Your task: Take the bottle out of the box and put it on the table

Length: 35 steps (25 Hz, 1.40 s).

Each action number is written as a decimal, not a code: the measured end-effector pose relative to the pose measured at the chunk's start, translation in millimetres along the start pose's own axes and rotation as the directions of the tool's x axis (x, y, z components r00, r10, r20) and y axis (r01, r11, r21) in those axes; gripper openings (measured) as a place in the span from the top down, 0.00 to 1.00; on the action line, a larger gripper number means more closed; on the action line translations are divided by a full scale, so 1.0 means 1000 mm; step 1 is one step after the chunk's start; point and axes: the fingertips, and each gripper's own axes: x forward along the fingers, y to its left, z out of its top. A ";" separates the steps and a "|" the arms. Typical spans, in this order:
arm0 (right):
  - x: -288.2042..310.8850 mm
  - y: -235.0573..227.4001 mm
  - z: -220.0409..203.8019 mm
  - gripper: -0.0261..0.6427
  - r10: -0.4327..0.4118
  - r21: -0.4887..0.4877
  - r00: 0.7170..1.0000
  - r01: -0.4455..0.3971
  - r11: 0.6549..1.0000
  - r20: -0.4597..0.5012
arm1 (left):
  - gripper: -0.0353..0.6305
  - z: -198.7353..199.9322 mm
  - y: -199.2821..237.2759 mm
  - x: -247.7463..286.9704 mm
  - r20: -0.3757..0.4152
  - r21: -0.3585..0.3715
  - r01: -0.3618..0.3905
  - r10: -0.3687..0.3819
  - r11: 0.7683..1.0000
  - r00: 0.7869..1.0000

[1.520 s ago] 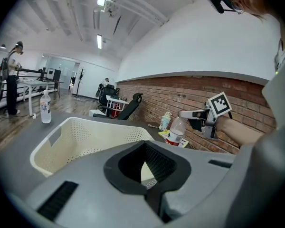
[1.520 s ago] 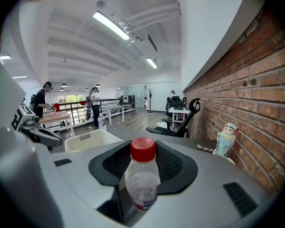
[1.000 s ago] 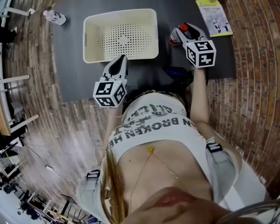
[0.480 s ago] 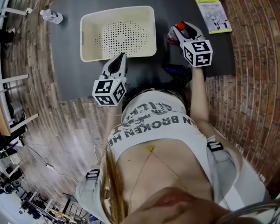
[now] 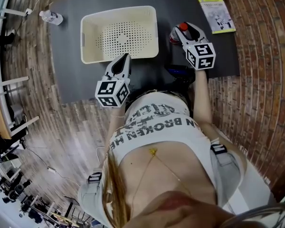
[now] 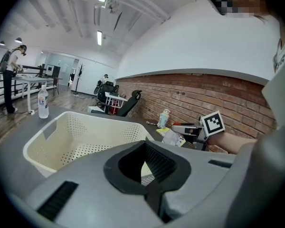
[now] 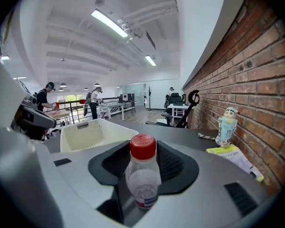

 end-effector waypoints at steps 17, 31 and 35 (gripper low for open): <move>-0.001 -0.001 -0.003 0.71 -0.006 0.013 1.000 0.006 1.000 0.005 | 0.94 0.003 0.001 -0.001 0.017 0.012 0.000 -0.001 1.000 1.000; -0.002 -0.001 -0.010 0.70 -0.014 -0.014 0.999 0.013 1.000 -0.037 | 0.94 0.003 0.002 -0.005 0.021 0.008 0.006 -0.006 1.000 1.000; -0.010 -0.003 -0.014 0.67 -0.039 0.024 0.998 0.040 0.999 -0.049 | 0.94 0.003 0.009 -0.008 0.016 0.002 0.004 -0.004 1.000 1.000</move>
